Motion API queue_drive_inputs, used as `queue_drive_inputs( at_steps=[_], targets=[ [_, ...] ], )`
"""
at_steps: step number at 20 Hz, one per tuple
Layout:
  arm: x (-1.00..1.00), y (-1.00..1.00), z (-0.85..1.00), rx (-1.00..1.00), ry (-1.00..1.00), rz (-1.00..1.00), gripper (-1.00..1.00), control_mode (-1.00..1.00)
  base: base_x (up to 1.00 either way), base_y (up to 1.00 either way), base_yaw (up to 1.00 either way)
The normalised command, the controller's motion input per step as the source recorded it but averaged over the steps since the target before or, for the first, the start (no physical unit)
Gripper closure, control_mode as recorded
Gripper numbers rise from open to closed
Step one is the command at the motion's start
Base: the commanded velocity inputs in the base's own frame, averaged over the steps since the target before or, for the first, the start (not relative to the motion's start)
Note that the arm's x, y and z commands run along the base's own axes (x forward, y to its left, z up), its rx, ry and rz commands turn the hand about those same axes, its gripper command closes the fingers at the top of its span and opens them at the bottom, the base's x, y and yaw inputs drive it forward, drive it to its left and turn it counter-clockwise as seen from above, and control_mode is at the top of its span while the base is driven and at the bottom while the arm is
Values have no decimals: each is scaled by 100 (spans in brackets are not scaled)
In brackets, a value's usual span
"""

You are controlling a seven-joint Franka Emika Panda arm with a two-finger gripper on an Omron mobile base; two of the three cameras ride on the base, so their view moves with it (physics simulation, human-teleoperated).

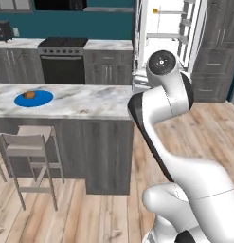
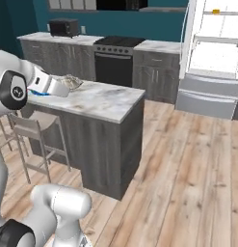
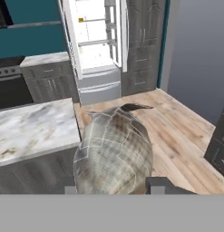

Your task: Take the cheese, fish, and potato from the fridge and place them on the plate on the dining counter to create an appetizer plate.

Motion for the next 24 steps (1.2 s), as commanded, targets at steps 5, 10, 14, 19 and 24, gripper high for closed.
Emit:
queue_drive_inputs(
  at_steps=[5,10,14,19,24],
  targets=[
    [0,0,0,0,0,0,100,100,26,100,0],
    [0,0,0,0,0,0,100,100,82,100,0],
    [0,0,0,0,0,0,100,100,92,100,0],
    [0,0,0,0,0,0,100,100,96,100,0],
    [0,0,0,0,0,0,100,100,40,100,-12]
  ],
)
